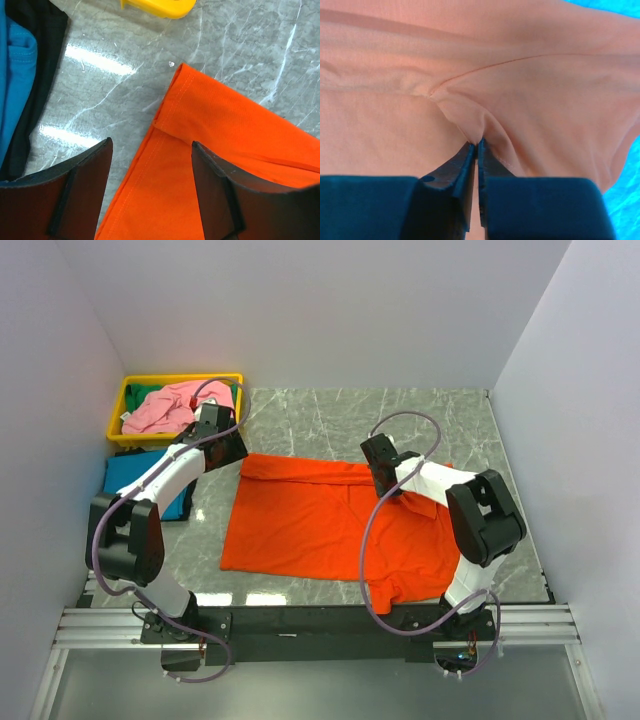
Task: Fold and stack the t-shirts
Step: Fold the tshirt
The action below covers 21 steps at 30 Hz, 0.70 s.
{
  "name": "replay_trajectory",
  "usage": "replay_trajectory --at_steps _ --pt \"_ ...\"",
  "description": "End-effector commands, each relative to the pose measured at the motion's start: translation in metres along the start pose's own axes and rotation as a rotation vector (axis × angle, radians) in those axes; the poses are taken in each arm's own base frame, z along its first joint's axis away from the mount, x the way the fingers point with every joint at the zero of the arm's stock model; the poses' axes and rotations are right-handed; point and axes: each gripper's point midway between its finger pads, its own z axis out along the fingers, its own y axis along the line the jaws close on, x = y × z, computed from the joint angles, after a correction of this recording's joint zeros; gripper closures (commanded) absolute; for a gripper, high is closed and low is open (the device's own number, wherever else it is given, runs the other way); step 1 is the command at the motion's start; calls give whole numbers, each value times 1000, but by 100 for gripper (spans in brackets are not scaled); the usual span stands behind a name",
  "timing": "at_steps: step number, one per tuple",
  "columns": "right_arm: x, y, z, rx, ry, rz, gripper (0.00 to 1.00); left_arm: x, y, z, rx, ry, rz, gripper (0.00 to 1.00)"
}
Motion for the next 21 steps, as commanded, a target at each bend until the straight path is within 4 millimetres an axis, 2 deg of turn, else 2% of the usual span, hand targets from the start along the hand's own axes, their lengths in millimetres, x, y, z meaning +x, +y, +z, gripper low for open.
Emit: replay_trajectory --at_steps 1,5,12,18,21 --pt "-20 -7 -16 18 -40 0 92 -13 -6 -4 13 -27 13 30" --pt "-21 -7 -31 -14 -36 -12 99 -12 -6 -2 15 -21 16 30" --pt "-1 1 -46 -97 37 -33 99 -6 -8 1 23 3 18 30" --pt "20 23 -43 -203 114 -50 96 6 -10 12 30 52 11 33" --pt "30 28 -36 -217 152 -57 96 13 -10 19 23 75 9 37"
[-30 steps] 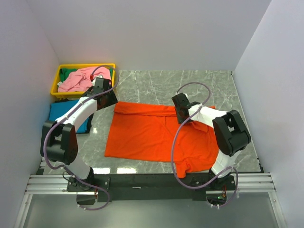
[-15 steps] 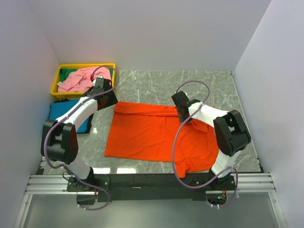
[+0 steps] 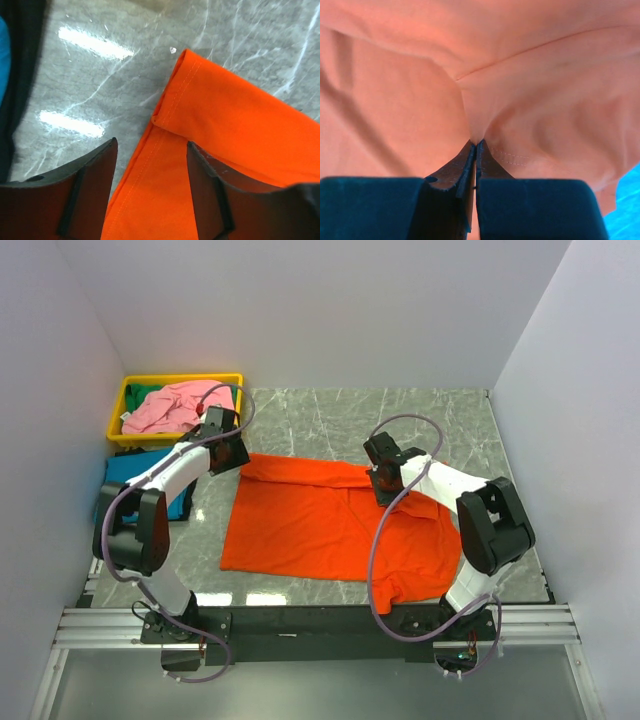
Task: Fold and stack the t-shirts
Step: Fold the tshirt
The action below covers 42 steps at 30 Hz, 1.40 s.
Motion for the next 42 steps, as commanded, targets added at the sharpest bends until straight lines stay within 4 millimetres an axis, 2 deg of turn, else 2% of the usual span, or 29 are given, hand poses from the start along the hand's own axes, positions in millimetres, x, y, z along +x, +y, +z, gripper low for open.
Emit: replay_trajectory --at_steps 1,9,14,17,20,24,26,34,37,41,42 --pt "10 12 5 -50 47 -14 96 -6 -9 3 22 6 -3 40" --pt "10 9 11 -35 36 -15 95 8 -5 28 -13 60 0 47" --pt "13 8 15 -26 38 -11 96 11 -11 41 -2 82 -6 49" --pt "13 6 15 -14 34 -11 96 14 -13 48 -2 97 -6 55" --pt "12 2 12 4 31 -12 96 12 -13 46 -1 90 -8 67" --pt "7 -9 4 45 13 -1 96 2 -12 36 -1 47 -12 93" --pt "8 -14 2 64 15 2 96 1 -12 33 4 43 -14 99" --pt "18 -25 -7 103 34 9 96 3 -5 27 -31 56 -25 99" --pt "27 -22 -6 84 56 12 96 5 0 26 -52 57 -25 99" --pt "35 -8 -5 5 92 22 92 15 2 28 -63 88 -24 97" --pt "32 -5 -6 -11 89 37 87 16 1 28 -58 95 -25 95"
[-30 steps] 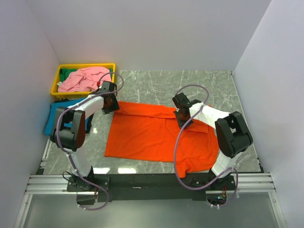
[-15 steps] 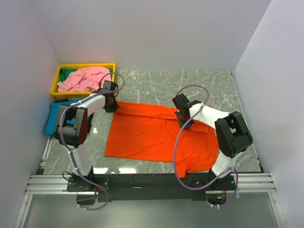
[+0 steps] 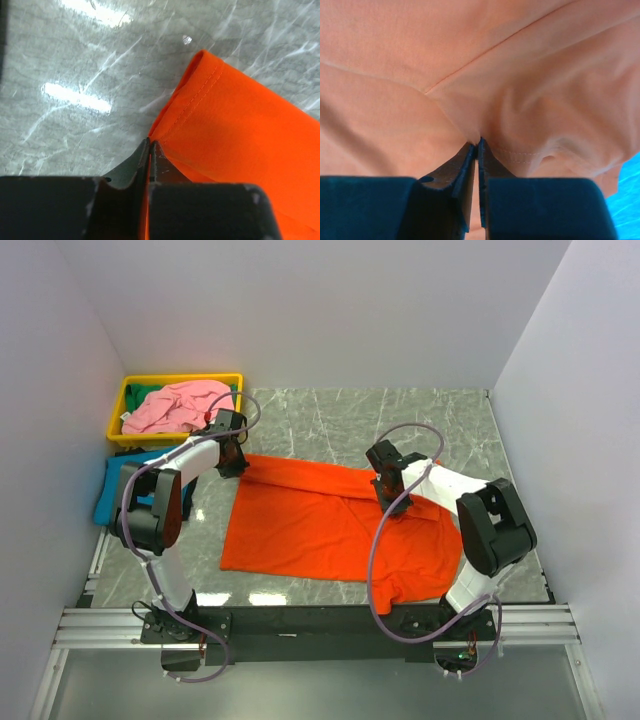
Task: Fold and stack the t-shirts
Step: Fold the tshirt
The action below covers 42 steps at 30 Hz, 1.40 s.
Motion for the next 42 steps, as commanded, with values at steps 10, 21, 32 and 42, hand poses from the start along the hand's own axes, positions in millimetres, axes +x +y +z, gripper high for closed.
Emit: replay_trajectory --at_steps 10,21,32,42 --pt "-67 -65 -44 -212 -276 546 49 -22 -2 -34 24 -78 -56 40" --pt "-102 -174 -19 -334 -462 997 44 -41 -63 -39 163 -109 26 43" --pt "-134 -183 23 -463 -431 1048 46 -33 -82 3 187 -58 82 51" --pt "-133 -185 46 -466 -383 1094 51 -17 -71 29 133 -12 87 55"
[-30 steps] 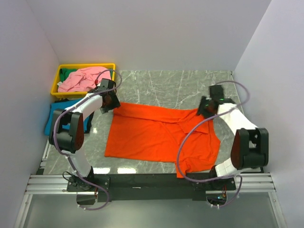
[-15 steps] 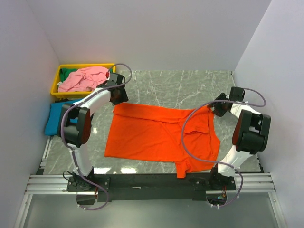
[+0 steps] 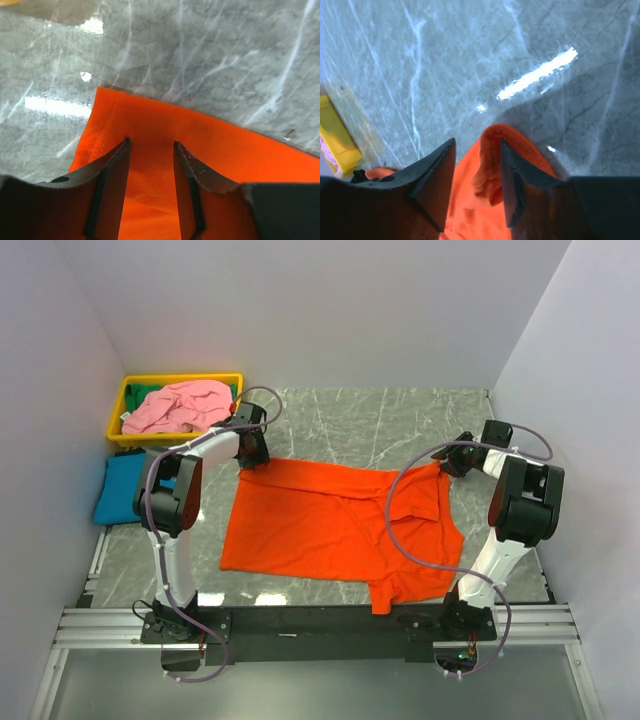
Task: Fold and stack the t-shirts
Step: Fold the tshirt
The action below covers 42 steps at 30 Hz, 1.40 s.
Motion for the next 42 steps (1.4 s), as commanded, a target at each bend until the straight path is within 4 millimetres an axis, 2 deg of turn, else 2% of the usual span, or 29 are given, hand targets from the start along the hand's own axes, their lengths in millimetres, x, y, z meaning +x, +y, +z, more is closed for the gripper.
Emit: replay_trajectory --at_steps 1,4,5,8,10,15,19,21,24,27,28,30,32,33,35,37,38,39,40,42 --pt "-16 3 4 -6 -30 13 54 -16 -6 3 21 -35 -3 55" --pt "-17 -7 6 17 -32 41 71 -15 -1 8 8 -31 -23 57" --pt "-16 -12 7 29 -31 50 84 -13 1 9 3 -27 -32 58" --pt "-26 -23 2 59 -70 75 100 -12 9 11 -30 -22 -49 60" --pt "-36 -31 -3 76 -113 93 100 -10 14 13 -50 -14 -57 61" --pt "-49 -36 -7 78 -148 82 100 -7 21 20 -68 16 -107 63" --pt "-53 -40 -2 94 -136 60 99 -11 17 22 -53 9 -117 62" --pt "-57 -37 -2 86 -135 39 96 -16 13 22 -41 -1 -114 59" --pt "-58 -32 -7 83 -136 6 87 -22 8 20 -20 -13 -109 51" --pt "-59 -30 -24 119 -173 -38 75 -29 0 11 10 -39 -97 42" --pt "-60 -23 -35 128 -190 -58 68 -32 -3 4 24 -55 -94 40" --pt "-57 -26 -46 174 -221 -80 64 -36 -8 -4 36 -75 -82 35" --pt "-48 -21 -63 202 -244 -105 59 -43 -16 -17 56 -109 -69 31" --pt "-45 -25 -68 242 -263 -114 57 -46 -18 -22 59 -120 -66 30" --pt "-25 -18 -80 246 -255 -153 57 -54 -24 -36 77 -149 -59 23" --pt "-6 -19 -90 266 -248 -180 57 -60 -31 -53 92 -175 -50 21" --pt "7 -15 -90 258 -231 -199 57 -62 -33 -59 97 -183 -45 20" --pt "15 -16 -92 257 -221 -197 57 -62 -36 -65 101 -193 -37 20" --pt "30 -20 -95 249 -196 -192 57 -66 -38 -79 106 -217 -32 20" --pt "44 -25 -97 235 -176 -167 57 -65 -39 -92 108 -232 -22 19"
